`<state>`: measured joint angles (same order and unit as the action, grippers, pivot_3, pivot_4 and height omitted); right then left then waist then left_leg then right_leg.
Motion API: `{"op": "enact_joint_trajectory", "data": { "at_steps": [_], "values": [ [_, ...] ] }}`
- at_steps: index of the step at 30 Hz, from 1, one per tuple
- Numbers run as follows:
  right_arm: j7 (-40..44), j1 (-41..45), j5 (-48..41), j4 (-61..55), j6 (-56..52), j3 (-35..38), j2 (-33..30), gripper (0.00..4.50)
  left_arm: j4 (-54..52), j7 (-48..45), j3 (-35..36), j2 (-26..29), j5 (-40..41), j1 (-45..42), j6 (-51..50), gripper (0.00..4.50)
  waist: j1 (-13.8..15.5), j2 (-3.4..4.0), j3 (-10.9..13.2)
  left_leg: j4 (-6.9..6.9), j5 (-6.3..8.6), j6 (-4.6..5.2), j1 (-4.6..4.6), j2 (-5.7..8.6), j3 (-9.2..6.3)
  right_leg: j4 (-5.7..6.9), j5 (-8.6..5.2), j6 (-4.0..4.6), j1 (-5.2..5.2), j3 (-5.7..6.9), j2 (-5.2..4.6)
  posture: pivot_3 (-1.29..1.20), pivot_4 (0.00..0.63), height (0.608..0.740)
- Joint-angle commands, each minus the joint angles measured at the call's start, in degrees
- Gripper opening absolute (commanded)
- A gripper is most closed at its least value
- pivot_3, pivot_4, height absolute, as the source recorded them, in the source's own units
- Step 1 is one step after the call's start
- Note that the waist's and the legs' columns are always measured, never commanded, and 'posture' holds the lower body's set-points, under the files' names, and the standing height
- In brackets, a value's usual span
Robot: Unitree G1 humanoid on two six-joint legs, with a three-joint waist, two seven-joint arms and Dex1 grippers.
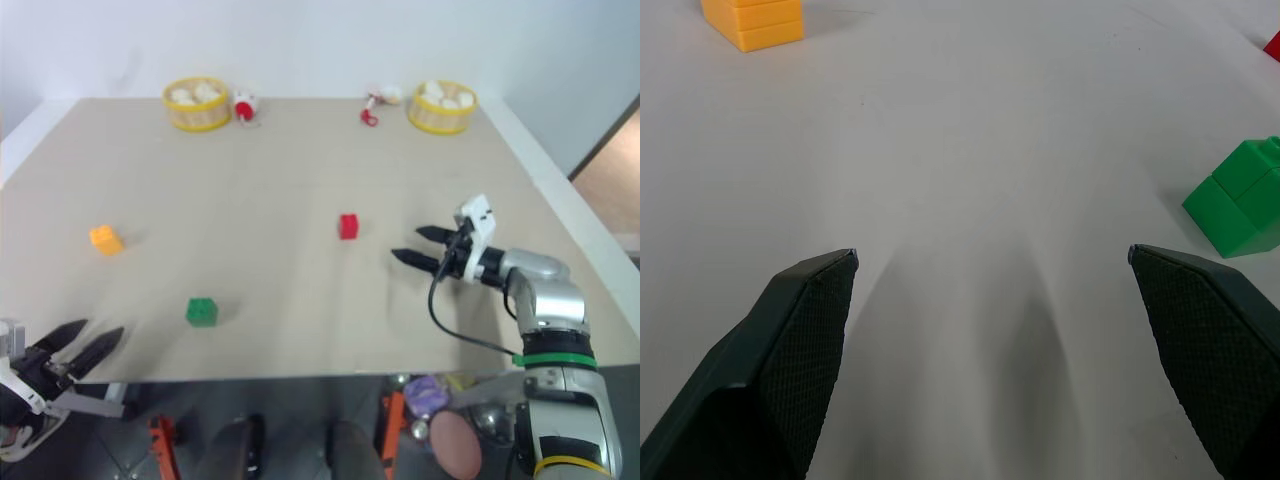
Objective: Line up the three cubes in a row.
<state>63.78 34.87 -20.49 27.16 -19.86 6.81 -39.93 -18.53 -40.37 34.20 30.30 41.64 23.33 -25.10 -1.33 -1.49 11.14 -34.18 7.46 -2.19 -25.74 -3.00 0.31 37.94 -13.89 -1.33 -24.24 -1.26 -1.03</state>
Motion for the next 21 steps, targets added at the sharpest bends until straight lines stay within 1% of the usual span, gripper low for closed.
{"op": "enact_joint_trajectory", "data": {
  "at_steps": [1, 8, 11, 15, 18, 21],
  "values": [
    [0.6, 0.6, -0.4, -2.4, 0.2, 0.6, -1.0, 4.49, 0.2, -0.6, 0.6, 0.9, -0.4, -0.8, 1.5, 4.5, 0.0, 0.0, 0.0, 0.0, 0.0, 0.0, 0.0, 0.0, 0.0, 0.0, 0.0, 0.0, 0.0, 0.0, 0.0, 0.0, 0.15, 0.74],
    [-2.3, 2.7, 1.6, -2.6, 2.7, -0.4, 0.9, 4.49, -1.9, -4.5, -1.1, 6.3, 1.1, -8.7, 0.7, 4.5, 0.1, -0.01, 0.0, -0.15, 0.0, 0.0, 0.01, -0.03, -0.04, 0.11, 0.04, 0.01, 0.03, 0.01, 0.07, 0.0, 0.15, 0.74],
    [-6.5, 5.1, 5.7, 1.3, 6.5, -2.2, 3.0, 4.49, -3.4, -6.2, -4.5, 9.4, 0.9, -13.8, -0.5, 4.5, 0.0, -0.01, 0.0, -0.22, 0.0, 0.01, 0.01, -0.04, 0.02, 0.12, 0.09, -0.03, 0.05, -0.04, 0.07, 0.0, 0.15, 0.74],
    [-11.5, 7.2, 9.0, 4.6, 9.1, -3.7, 6.1, 4.49, -4.3, -8.4, -9.9, 12.1, 0.6, -20.0, -1.6, 4.5, 0.0, -0.01, 0.0, -0.23, -0.01, 0.02, 0.02, -0.03, 0.04, 0.13, 0.15, -0.06, 0.05, -0.08, 0.1, 0.0, 0.15, 0.74],
    [-14.3, 7.1, 10.6, 4.5, 9.3, -4.7, 8.0, 4.49, -4.7, -9.3, -13.4, 13.0, -0.1, -23.6, -2.1, 4.5, 0.0, -0.01, 0.0, -0.19, -0.01, 0.02, 0.01, -0.05, 0.08, 0.14, 0.16, -0.14, 0.04, -0.13, 0.13, 0.0, 0.15, 0.74],
    [-15.0, 5.1, 11.2, 2.8, 9.3, -5.4, 8.8, 4.49, -5.3, -9.3, -17.3, 13.4, -1.8, -27.1, -2.6, 4.5, 0.0, -0.01, 0.0, -0.16, 0.0, 0.03, 0.0, -0.06, 0.03, 0.16, 0.29, -0.49, 0.04, -0.24, 0.27, 0.0, 0.15, 0.74]
  ]
}}
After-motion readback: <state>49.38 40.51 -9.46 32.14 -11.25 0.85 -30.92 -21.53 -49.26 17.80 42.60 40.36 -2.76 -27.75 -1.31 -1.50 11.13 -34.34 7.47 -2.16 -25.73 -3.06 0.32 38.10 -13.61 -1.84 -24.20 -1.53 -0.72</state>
